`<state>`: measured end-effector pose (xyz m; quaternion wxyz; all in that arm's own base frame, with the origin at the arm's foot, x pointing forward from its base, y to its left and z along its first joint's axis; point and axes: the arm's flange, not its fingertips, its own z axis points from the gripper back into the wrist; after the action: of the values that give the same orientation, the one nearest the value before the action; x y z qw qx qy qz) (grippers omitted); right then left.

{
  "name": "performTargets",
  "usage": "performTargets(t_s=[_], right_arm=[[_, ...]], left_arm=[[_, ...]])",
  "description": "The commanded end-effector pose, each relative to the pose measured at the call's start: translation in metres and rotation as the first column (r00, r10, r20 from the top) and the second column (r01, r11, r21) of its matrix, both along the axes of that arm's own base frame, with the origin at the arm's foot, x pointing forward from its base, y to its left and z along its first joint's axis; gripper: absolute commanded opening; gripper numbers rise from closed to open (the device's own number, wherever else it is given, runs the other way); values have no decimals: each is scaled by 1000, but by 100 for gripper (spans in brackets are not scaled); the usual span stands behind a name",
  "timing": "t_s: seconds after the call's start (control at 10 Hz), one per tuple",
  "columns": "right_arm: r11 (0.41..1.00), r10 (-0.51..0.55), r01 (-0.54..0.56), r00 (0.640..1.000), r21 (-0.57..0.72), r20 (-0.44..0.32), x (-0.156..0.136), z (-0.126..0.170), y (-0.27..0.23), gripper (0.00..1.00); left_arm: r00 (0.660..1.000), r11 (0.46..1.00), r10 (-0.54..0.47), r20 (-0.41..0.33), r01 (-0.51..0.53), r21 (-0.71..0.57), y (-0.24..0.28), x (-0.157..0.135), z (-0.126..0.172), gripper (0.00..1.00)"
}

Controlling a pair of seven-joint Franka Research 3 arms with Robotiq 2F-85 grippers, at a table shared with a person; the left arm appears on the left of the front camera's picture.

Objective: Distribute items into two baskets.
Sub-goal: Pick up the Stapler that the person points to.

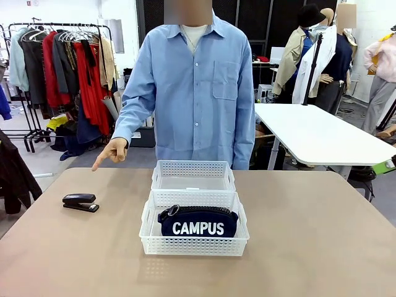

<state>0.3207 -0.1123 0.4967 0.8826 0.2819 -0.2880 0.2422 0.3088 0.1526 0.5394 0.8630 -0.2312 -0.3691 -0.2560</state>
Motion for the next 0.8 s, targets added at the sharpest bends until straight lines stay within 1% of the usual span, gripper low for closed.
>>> performTargets(t_s=[0.0,0.1,0.5,0.7], right_arm=[[1000,-2,2,1000,7,-5,0,2,-1,100],[1000,-2,2,1000,7,-5,0,2,-1,100],[1000,-2,2,1000,7,-5,0,2,-1,100],[1000,-2,2,1000,7,-5,0,2,-1,100]], left_arm=[[998,998,-55,-39,57,38,-3,37,4,100],[995,994,-84,-58,88,64,-7,54,0,100],[990,980,-113,-89,125,154,-14,113,-14,100],[980,964,-170,-103,187,187,-16,142,-19,100]])
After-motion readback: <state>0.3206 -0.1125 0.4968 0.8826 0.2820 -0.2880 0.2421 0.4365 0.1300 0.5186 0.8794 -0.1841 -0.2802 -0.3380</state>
